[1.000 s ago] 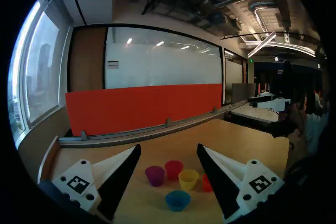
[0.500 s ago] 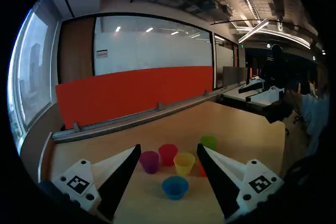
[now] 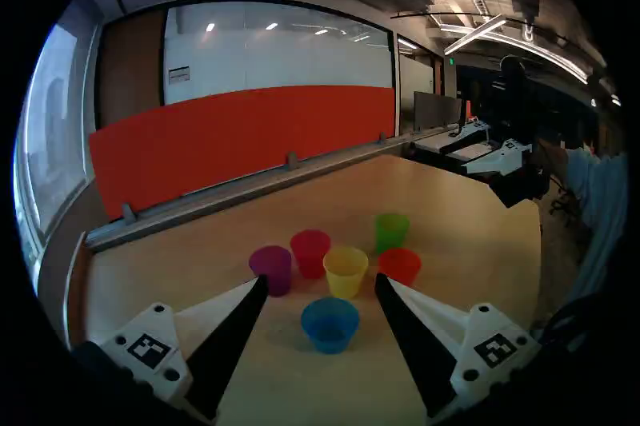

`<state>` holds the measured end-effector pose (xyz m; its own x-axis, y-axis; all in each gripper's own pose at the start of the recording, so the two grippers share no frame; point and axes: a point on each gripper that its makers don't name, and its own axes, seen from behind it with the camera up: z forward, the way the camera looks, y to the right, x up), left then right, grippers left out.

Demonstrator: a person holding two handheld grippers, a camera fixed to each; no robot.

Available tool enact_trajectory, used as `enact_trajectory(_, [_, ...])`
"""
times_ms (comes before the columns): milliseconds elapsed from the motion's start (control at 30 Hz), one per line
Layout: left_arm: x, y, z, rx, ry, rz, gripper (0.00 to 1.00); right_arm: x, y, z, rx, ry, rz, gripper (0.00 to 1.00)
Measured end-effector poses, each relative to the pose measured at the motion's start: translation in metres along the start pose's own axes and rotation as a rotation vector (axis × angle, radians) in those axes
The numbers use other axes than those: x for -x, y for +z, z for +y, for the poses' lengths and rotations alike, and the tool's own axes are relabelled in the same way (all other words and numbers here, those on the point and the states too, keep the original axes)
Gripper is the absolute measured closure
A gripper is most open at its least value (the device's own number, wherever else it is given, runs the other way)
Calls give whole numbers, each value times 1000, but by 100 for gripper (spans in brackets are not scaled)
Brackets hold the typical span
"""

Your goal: Pour water

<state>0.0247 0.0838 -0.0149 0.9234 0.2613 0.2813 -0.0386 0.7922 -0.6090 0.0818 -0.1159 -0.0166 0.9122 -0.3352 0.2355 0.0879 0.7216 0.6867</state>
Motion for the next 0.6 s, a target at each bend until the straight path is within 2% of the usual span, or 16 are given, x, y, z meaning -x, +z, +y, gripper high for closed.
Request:
enact_trajectory(167, [23,8,1,18,-18,-43,0,20,15,1,-16,13,-36,1])
enact_trajectory(600, [71,23,4,43,-22,-152,1,63,47,4,-47,27,-106,1])
